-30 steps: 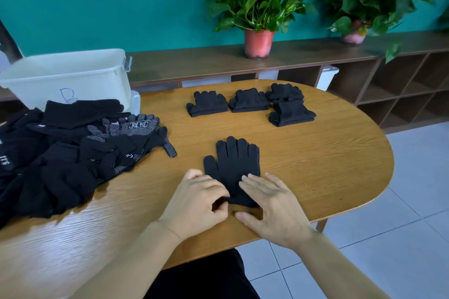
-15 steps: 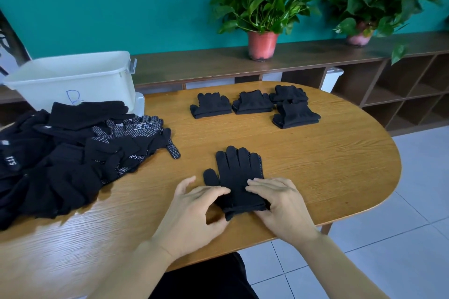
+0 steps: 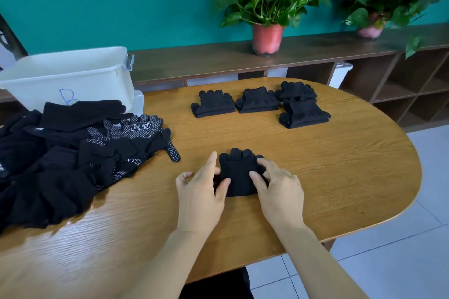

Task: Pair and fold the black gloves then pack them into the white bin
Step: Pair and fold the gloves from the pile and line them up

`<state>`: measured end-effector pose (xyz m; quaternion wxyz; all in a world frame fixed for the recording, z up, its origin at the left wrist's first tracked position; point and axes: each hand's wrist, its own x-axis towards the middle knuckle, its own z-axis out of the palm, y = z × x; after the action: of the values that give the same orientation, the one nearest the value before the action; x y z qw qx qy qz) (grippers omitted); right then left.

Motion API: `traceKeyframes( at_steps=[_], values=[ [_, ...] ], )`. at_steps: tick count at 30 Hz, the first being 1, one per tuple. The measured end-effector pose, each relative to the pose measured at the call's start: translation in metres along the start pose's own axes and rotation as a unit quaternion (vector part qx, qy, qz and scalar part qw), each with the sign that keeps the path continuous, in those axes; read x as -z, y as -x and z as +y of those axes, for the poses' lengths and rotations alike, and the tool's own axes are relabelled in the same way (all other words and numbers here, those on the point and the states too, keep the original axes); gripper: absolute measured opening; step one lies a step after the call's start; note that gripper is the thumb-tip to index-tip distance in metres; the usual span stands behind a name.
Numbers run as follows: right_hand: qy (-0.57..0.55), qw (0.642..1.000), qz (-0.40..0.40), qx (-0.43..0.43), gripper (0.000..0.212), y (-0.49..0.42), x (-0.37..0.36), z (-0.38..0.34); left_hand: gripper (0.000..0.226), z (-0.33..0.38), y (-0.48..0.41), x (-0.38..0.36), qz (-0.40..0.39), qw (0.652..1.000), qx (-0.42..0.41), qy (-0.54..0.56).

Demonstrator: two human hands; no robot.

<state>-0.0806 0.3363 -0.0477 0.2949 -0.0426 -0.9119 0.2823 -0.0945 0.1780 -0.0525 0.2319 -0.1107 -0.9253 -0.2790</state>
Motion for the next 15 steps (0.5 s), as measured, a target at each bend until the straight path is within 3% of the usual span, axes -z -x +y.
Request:
traceKeyframes(
  at_steps=[6,9,11,15],
  values=[
    [0.104,0.994,0.035,-0.011,0.026,-0.003,-0.005,0.000,0.053,-0.001,-0.002,-0.002,-0.011,0.999,0.004,-0.053],
    [0.135,0.987,0.060,0.065,0.017,0.003,0.009,0.002,0.044,0.001,0.004,0.007,0.008,0.998,-0.051,-0.045],
    [0.156,0.977,0.022,0.145,0.028,0.010,0.019,0.003,0.039,0.001,0.012,0.014,-0.002,0.993,-0.111,-0.048],
    [0.191,0.938,-0.136,0.257,0.051,0.023,0.026,0.012,0.052,-0.001,0.025,0.021,-0.114,0.966,-0.198,-0.119]
  ],
)
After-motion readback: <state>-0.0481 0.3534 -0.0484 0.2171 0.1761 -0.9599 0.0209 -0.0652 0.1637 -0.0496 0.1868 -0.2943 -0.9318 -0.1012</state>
